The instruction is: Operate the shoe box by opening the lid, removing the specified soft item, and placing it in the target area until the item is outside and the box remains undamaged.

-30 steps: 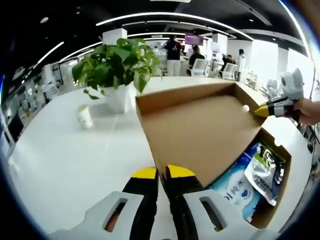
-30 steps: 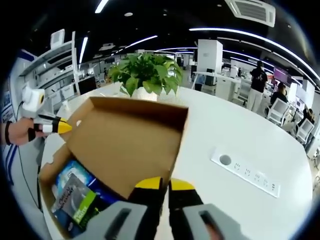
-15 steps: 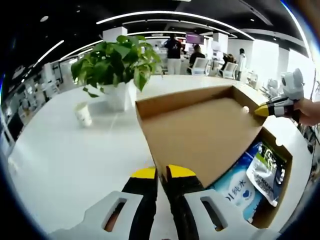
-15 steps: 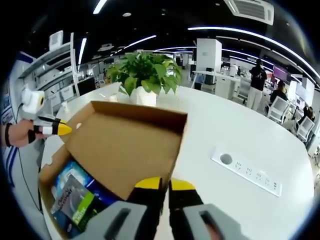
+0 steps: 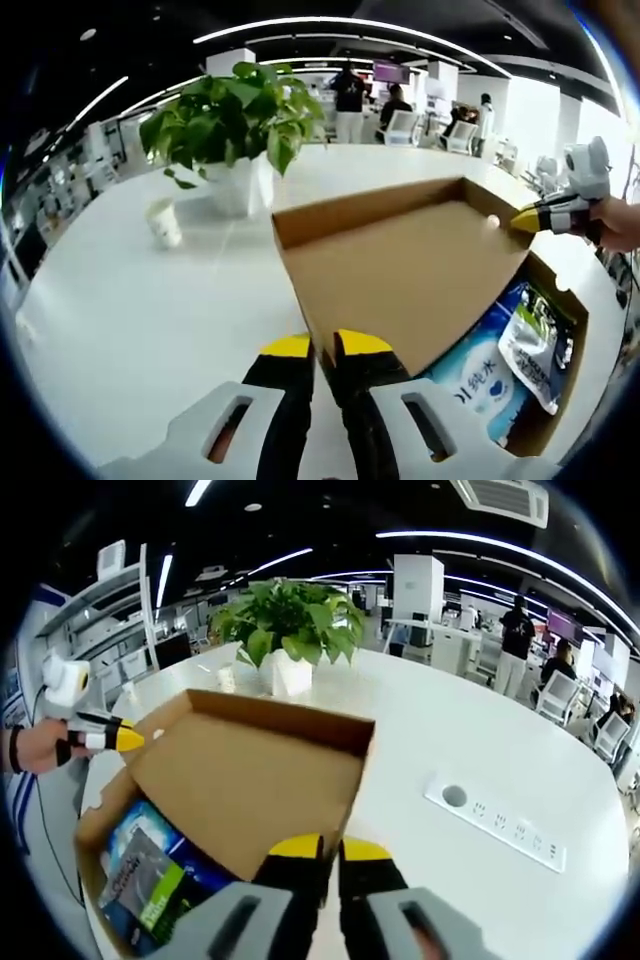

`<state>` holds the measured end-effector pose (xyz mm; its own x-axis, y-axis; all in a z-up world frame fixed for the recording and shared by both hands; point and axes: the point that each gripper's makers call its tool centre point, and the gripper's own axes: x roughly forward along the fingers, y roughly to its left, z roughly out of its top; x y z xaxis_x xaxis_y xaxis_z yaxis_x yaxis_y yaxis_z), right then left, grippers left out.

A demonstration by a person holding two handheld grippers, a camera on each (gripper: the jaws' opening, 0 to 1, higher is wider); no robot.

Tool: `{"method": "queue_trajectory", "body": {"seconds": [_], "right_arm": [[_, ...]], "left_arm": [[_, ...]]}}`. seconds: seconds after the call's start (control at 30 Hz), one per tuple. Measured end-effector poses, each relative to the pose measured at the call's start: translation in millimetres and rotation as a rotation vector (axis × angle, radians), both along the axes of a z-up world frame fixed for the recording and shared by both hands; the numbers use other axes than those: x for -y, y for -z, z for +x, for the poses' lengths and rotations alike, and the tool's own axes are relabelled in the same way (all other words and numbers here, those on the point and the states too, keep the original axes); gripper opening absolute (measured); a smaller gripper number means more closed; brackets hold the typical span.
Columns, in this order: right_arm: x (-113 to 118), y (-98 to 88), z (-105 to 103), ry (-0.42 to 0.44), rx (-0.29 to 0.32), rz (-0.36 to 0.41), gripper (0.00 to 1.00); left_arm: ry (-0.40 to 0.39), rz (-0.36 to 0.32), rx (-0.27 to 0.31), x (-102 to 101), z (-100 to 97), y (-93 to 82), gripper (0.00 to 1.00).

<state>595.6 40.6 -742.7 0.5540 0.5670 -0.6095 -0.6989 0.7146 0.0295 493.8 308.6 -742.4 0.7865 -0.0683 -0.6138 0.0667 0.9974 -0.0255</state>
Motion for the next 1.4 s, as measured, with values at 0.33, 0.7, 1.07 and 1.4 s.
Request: {"method": "queue_trajectory", "body": {"seconds": [0.33,0.7,1.07,1.4], "right_arm": [[-1,2.8,1,0.0,-0.006,0.001,0.01],[-1,6.6,1,0.001,-0.014,-0.005,0.02],[0,8.6,-1,-0.002,-0.019,-0.011,0.02],[1,11.2,-6,-0.006,-0.026,-0.016,0.03]], "left_arm": [[0.0,-0.002,-0.009,-1,1.7,4.9,0.07],[-0.006,-0.011,-0.017,-1,2.6,9.9,0.08],[-0.006,-0.011,-0.02,-1,2.5,11.3,0.08],[-0.013,-0.018,-0.021,-1,2.3,12.1,0.09]]}}
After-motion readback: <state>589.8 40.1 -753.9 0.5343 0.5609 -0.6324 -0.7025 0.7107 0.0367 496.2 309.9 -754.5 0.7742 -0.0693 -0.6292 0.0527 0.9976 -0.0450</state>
